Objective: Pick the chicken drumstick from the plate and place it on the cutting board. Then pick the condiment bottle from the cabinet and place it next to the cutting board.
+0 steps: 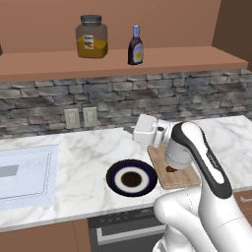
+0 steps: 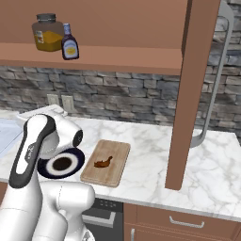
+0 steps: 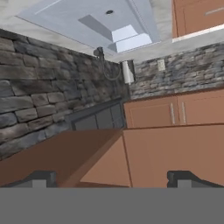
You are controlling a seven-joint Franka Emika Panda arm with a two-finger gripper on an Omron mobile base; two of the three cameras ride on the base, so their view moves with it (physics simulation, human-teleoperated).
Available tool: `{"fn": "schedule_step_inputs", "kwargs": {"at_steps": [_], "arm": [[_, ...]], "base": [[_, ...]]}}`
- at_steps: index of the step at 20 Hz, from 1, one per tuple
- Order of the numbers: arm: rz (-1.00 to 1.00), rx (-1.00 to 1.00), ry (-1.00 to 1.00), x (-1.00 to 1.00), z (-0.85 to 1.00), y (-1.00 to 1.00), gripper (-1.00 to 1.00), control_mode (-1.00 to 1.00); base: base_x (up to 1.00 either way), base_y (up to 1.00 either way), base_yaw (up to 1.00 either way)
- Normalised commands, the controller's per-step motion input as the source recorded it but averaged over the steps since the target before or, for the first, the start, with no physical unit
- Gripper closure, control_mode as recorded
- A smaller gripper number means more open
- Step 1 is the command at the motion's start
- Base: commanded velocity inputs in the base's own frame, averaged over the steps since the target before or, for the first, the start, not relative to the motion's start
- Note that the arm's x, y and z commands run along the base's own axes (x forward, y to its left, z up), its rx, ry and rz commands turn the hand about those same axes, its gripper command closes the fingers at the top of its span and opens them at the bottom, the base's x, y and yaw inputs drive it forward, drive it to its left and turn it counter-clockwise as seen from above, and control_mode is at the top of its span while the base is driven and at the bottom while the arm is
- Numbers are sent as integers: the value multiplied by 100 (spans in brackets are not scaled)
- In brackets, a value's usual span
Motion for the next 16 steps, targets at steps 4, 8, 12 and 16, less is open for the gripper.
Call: {"fn": "schedule_step_inputs", "kwargs": {"at_steps": [4, 8, 12, 16], "arm": [[-1, -5, 1, 0, 0, 5, -100, -100], [-1, -3, 0, 0, 1, 0, -100, -100], [-1, -2, 0, 0, 8, 0, -100, -100], [-1, -2, 1, 0, 12, 0, -100, -100]], "base": [[0, 0, 0], [0, 0, 0], [0, 0, 0], [0, 0, 0]]}}
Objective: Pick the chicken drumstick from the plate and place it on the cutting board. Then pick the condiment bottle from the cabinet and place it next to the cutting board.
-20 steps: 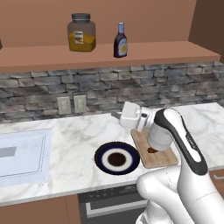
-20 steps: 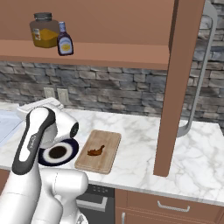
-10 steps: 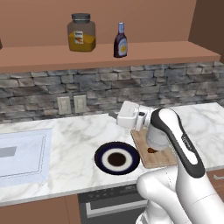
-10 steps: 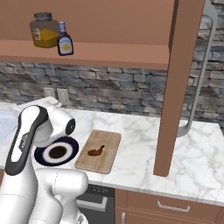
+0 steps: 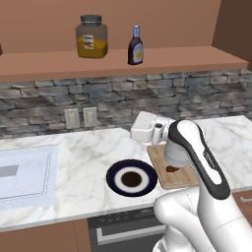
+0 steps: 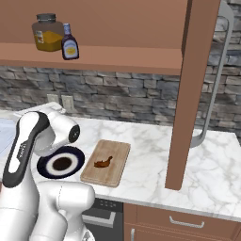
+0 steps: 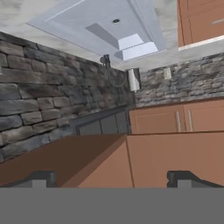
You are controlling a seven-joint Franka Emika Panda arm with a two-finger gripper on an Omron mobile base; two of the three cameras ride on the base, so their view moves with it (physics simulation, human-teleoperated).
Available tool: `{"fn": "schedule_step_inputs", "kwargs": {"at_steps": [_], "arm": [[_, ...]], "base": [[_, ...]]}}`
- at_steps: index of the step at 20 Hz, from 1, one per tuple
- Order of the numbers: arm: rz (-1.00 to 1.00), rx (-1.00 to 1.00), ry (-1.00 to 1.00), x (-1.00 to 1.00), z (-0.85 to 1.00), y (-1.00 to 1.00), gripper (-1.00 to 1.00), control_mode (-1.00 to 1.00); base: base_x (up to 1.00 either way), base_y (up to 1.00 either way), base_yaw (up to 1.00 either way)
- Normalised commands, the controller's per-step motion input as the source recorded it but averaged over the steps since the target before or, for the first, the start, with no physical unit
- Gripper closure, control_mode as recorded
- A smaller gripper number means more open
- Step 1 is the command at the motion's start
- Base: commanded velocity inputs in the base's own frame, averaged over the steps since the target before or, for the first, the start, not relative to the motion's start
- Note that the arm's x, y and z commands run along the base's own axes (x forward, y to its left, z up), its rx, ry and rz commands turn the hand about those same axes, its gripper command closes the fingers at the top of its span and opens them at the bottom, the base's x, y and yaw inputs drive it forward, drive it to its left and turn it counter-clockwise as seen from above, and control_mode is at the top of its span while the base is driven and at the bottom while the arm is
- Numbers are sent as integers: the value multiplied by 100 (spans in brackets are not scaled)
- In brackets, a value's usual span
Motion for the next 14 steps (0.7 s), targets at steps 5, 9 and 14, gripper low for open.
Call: {"fn": "schedule_step_inputs", "kwargs": {"at_steps": [5, 9, 14], "arm": [[-2, -4, 3, 0, 17, 0, -100, -100], [-2, -4, 3, 0, 19, 0, -100, -100], [-2, -3, 3, 0, 18, 0, -100, -100]], "base": [[0, 0, 0], [0, 0, 0], [0, 0, 0]]}}
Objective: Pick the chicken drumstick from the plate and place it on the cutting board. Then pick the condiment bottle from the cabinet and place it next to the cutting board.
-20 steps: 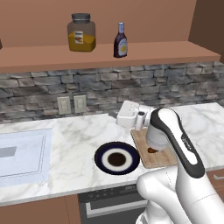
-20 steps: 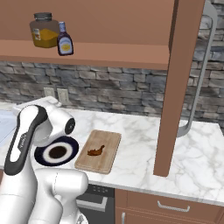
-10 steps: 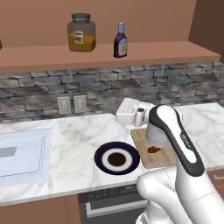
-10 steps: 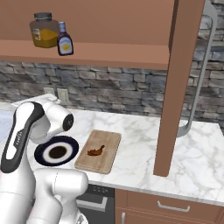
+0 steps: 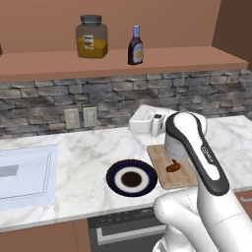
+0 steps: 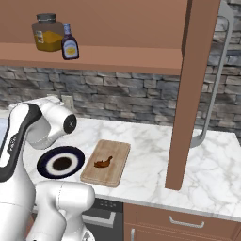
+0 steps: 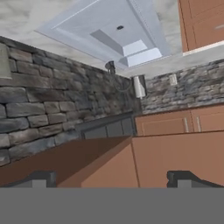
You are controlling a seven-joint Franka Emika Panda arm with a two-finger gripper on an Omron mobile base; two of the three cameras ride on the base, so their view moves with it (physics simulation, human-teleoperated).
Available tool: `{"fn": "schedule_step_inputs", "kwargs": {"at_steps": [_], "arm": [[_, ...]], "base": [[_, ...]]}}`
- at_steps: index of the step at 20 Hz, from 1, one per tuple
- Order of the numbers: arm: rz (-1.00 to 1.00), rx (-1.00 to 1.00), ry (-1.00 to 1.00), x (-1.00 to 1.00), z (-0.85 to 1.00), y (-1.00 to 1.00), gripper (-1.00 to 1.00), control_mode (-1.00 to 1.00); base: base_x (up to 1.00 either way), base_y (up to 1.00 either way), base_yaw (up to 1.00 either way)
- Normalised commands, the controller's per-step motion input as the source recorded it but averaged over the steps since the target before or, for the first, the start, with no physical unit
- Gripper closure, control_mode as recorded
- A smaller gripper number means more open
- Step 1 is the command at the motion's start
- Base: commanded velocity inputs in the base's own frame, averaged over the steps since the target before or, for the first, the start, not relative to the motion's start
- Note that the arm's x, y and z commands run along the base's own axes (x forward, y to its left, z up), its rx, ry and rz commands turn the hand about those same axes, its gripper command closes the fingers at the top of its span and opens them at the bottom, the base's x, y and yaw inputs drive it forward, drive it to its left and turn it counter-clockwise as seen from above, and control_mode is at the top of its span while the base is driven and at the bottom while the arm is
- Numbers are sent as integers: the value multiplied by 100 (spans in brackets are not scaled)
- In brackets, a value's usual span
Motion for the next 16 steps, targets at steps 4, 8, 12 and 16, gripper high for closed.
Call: {"fn": "schedule_step_inputs", "kwargs": {"at_steps": [4, 8, 12, 16], "arm": [[-1, -2, 2, 0, 18, 0, -100, -100], [-1, -1, 1, 0, 16, 0, -100, -100], [-1, 0, 1, 0, 15, 0, -100, -100], [-1, 0, 2, 0, 16, 0, -100, -100]], "base": [[0, 0, 0], [0, 0, 0], [0, 0, 0], [0, 0, 0]]}}
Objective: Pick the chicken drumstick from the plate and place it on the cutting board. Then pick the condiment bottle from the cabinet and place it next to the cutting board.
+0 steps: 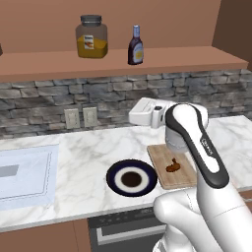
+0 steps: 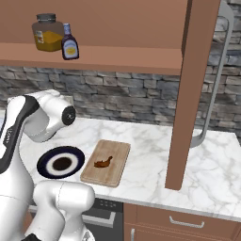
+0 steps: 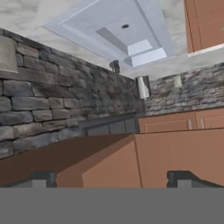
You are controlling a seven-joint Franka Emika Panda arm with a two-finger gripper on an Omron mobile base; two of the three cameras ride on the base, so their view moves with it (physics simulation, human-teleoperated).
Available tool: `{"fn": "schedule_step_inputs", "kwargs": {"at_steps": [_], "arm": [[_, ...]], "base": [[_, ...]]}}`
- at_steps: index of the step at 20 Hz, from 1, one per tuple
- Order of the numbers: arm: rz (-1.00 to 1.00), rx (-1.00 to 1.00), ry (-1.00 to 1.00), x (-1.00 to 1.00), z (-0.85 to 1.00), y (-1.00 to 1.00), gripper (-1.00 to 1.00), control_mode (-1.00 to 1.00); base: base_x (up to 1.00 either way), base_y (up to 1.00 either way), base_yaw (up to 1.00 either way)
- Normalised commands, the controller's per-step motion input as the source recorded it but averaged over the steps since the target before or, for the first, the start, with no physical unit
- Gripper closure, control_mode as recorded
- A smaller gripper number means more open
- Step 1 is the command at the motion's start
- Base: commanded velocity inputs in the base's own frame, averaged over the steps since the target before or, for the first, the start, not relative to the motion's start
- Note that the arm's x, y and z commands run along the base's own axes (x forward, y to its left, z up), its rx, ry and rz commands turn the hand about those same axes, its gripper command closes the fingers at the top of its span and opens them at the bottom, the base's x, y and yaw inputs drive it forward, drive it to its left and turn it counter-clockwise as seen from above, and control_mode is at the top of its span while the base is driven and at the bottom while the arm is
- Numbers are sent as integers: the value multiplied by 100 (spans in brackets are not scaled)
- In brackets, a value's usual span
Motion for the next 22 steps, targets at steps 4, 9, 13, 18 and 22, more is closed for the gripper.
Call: {"fn": "schedule_step_inputs", "kwargs": {"at_steps": [4, 9, 13, 18, 22], "arm": [[-2, 0, 1, 0, 18, 0, -100, -100], [-2, 0, 1, 0, 20, 0, -100, -100], [-2, -1, 1, 0, 20, 0, -100, -100], [-2, 0, 0, 0, 16, 0, -100, -100], [-3, -1, 0, 0, 18, 0, -100, -100]], "base": [[0, 0, 0], [0, 0, 0], [0, 0, 0], [0, 0, 0], [0, 0, 0]]}}
